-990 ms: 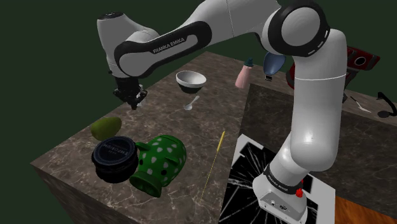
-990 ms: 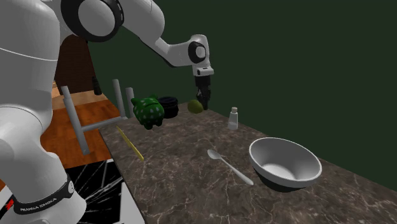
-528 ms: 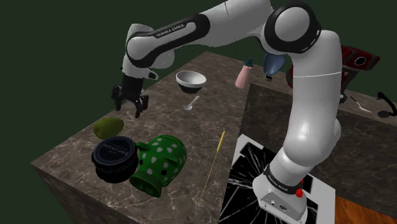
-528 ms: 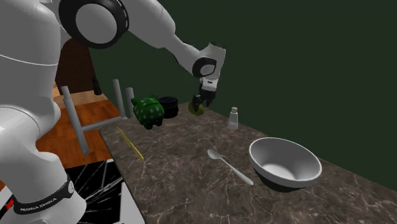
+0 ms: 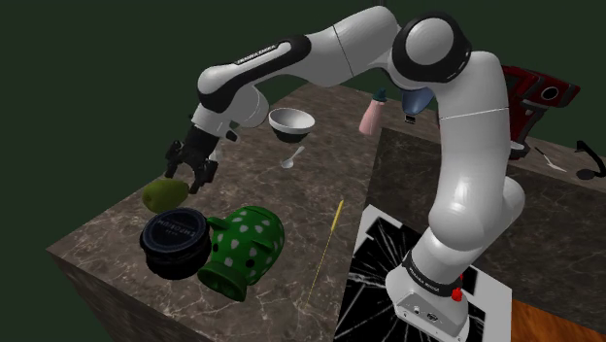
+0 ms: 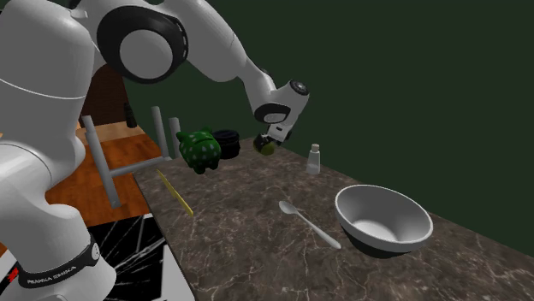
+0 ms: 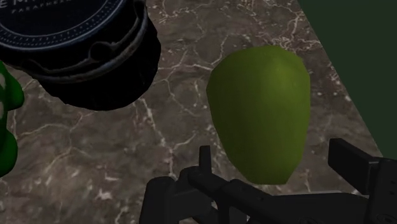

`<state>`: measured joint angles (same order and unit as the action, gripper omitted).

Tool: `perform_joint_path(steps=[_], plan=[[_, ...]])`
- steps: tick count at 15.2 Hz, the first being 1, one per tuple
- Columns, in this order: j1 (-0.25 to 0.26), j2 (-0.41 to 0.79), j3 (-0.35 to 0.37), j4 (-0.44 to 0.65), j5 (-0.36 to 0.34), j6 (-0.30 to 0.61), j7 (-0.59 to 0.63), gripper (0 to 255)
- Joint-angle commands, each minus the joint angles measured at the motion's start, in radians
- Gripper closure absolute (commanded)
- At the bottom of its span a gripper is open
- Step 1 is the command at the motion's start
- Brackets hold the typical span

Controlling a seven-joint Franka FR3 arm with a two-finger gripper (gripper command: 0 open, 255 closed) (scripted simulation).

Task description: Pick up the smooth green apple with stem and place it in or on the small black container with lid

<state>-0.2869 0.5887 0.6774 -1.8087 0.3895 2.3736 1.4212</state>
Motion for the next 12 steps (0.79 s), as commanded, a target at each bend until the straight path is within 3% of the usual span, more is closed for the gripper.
perform_joint_path(steps=[1, 8, 9, 12], plan=[[0.009, 0.013, -0.002, -0.004, -0.001, 0.019, -0.001, 0], [0.009, 0.013, -0.002, -0.004, -0.001, 0.019, -0.001, 0], [0.009, 0.013, -0.002, -0.004, -0.001, 0.019, -0.001, 255], [0.009, 0.013, -0.002, -0.004, -0.001, 0.019, -0.001, 255]])
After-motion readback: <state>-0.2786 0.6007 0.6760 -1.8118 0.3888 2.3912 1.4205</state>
